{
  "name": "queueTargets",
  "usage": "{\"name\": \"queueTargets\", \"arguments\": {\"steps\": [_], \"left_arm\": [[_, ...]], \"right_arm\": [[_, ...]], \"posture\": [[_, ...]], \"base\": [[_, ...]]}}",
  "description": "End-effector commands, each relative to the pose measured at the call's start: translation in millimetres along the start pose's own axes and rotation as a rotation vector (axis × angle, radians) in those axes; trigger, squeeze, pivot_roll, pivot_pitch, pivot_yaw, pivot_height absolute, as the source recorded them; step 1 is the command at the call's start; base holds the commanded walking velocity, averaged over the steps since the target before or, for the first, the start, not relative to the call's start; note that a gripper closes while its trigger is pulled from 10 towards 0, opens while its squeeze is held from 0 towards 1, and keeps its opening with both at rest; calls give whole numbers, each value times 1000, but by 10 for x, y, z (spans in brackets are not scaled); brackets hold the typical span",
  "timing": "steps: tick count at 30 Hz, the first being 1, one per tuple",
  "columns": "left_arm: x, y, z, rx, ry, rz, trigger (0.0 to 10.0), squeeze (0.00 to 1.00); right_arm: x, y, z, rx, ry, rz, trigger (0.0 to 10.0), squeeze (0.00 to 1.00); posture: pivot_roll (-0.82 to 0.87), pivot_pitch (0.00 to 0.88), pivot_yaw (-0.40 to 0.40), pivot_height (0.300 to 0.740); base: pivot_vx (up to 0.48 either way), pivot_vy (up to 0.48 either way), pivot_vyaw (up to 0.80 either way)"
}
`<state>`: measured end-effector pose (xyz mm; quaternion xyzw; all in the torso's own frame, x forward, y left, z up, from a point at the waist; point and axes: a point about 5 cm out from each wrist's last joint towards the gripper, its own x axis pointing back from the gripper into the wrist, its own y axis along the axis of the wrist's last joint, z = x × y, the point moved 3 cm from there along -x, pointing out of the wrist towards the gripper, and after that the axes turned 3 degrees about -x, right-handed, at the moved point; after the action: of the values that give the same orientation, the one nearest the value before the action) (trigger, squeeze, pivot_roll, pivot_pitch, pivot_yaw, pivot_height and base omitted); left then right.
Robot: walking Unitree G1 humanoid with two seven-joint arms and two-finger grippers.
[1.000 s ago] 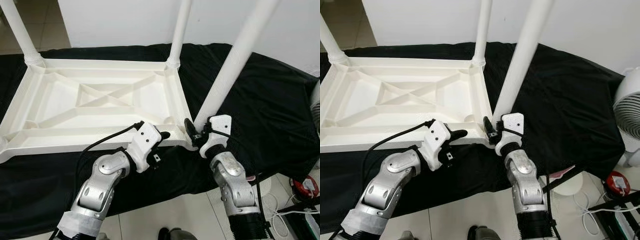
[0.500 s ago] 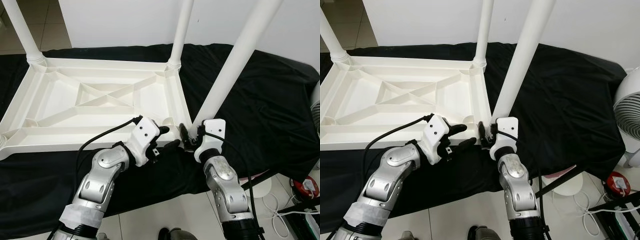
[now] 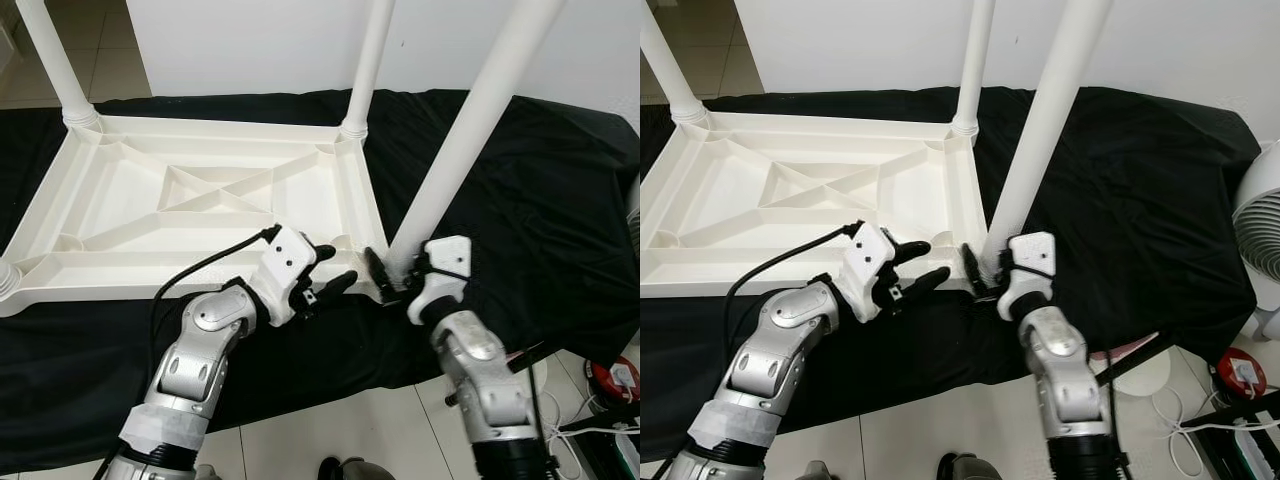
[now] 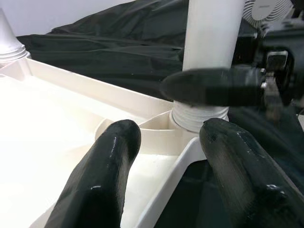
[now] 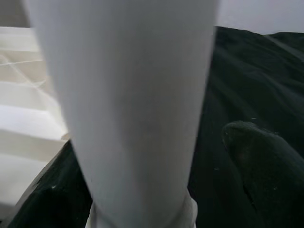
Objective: Building children table
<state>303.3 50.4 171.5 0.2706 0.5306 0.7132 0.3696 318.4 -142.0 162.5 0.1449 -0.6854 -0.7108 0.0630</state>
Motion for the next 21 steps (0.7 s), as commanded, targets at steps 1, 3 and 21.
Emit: {"name": "queueTargets", "arguments": {"steps": [1, 3, 21], "left_arm": [[4, -56, 108, 8, 137, 30, 10000, 0], [14, -57, 109, 32, 113, 38, 10000, 0], [-39, -47, 118, 93, 62, 46, 10000, 0]], "right_arm": [[-3, -28, -35, 9, 86, 18, 10000, 0], [3, -20, -35, 53, 214, 24, 10000, 0], [-144, -140, 74, 108, 568, 109, 0, 0]], "posture": [[19, 78, -75, 740], [22, 81, -74, 740], [36, 68, -67, 740]], "base": [[0, 0, 0], [0, 0, 0], [0, 0, 0]]}}
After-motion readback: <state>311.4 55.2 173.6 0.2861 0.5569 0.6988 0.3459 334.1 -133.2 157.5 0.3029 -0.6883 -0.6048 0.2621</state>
